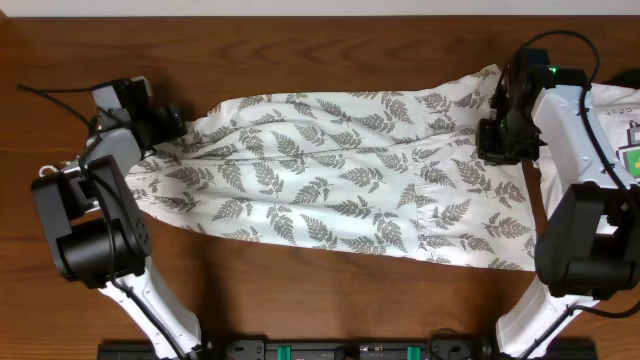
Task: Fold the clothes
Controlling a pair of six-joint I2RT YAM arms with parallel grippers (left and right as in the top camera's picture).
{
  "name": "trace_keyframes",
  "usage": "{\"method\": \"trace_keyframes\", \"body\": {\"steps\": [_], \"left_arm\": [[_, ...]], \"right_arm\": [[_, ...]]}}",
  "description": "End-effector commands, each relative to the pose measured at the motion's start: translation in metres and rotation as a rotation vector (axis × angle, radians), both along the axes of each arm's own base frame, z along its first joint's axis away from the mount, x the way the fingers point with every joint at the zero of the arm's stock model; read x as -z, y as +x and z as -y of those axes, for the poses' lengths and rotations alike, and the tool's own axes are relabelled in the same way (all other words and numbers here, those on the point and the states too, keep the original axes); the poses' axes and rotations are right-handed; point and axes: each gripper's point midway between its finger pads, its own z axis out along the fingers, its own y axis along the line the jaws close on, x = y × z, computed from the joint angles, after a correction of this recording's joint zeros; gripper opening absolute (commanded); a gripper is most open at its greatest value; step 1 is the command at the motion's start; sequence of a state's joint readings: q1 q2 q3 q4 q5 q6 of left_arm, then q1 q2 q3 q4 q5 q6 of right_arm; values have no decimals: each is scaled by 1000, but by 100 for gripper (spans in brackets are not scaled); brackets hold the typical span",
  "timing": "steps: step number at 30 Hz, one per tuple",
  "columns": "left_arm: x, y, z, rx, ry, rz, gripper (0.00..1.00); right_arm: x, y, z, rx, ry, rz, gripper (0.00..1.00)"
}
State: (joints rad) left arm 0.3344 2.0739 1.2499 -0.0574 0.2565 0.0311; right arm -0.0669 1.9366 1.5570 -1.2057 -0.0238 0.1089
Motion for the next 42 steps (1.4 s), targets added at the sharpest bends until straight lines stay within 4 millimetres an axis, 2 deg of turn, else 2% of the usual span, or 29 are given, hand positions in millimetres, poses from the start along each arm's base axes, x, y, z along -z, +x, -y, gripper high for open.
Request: {"method": "trace_keyframes", "body": {"steps": [1,4,9,14,17,20,24,27,32,38,42], "left_arm": [[46,-36,-9,-53,-34,-147,89],[37,-34,-21,-99,-40,-117,93],[20,-30,-36,-177,-58,-65,93],[-1,-19,-27,-131,-98,7,93],[-27,-3,-19,-79,-128,108,95],[-58,9,-21,-55,-108,207,96],[-108,23,-32,-54,-33,352,97],[-131,27,-49,-89,24,416,100],[-143,30,-72,-121,12,388,100],[-151,32,-108,-174,-54,275,100],[-150,37,-114,-148,-175,226,100]], "right_arm": [[-4,6,-3,-22,1,24,9],[-4,6,-3,-22,2,25,9],[-4,7,-3,-22,1,27,9],[-4,10,-3,-22,1,39,9],[-4,10,-3,-22,0,41,9],[-4,11,-3,-22,0,43,9],[-4,13,-3,-22,-1,52,10],[-4,13,-3,-22,0,52,10],[-4,10,-3,-23,0,42,10],[-4,8,-3,-22,1,34,10],[-3,7,-3,-22,2,30,10]]}}
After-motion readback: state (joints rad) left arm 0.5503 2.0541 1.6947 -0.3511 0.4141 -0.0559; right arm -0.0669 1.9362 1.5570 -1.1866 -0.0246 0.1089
